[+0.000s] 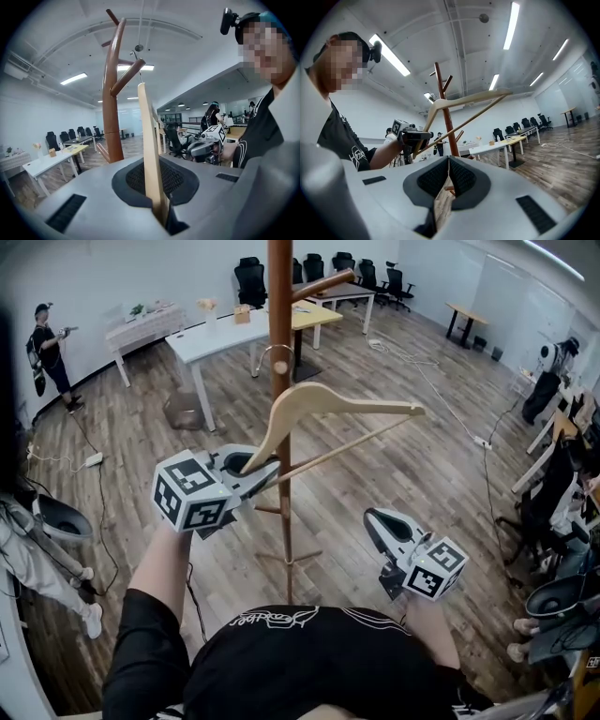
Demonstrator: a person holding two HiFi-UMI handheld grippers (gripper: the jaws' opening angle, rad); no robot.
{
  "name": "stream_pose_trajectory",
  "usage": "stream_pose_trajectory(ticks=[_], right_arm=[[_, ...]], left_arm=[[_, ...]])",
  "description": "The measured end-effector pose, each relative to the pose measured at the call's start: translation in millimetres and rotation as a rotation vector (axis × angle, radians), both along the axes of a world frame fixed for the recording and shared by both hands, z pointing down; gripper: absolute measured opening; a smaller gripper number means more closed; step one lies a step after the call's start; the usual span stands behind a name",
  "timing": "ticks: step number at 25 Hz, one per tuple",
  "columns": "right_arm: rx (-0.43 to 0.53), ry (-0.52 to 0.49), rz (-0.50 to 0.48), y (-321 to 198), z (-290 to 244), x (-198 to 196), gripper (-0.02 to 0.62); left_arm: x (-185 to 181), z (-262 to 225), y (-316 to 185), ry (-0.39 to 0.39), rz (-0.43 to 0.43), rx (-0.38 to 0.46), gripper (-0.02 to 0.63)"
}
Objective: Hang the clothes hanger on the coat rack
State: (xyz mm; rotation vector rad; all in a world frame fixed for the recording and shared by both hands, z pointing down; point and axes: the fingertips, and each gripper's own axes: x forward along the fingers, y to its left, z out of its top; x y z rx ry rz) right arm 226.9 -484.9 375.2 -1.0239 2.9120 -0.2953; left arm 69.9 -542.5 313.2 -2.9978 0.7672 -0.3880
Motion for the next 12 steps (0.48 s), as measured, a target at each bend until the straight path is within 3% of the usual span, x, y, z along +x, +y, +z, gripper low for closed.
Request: stream_pose_trajectory(ticks=[12], right_arm=[[0.014, 0.035, -0.024, -34.5, 0.6, 13.3, 0.040]], left_arm=[[-7.4, 19.2, -38.9, -0.022, -0.031, -0.003, 0.011]])
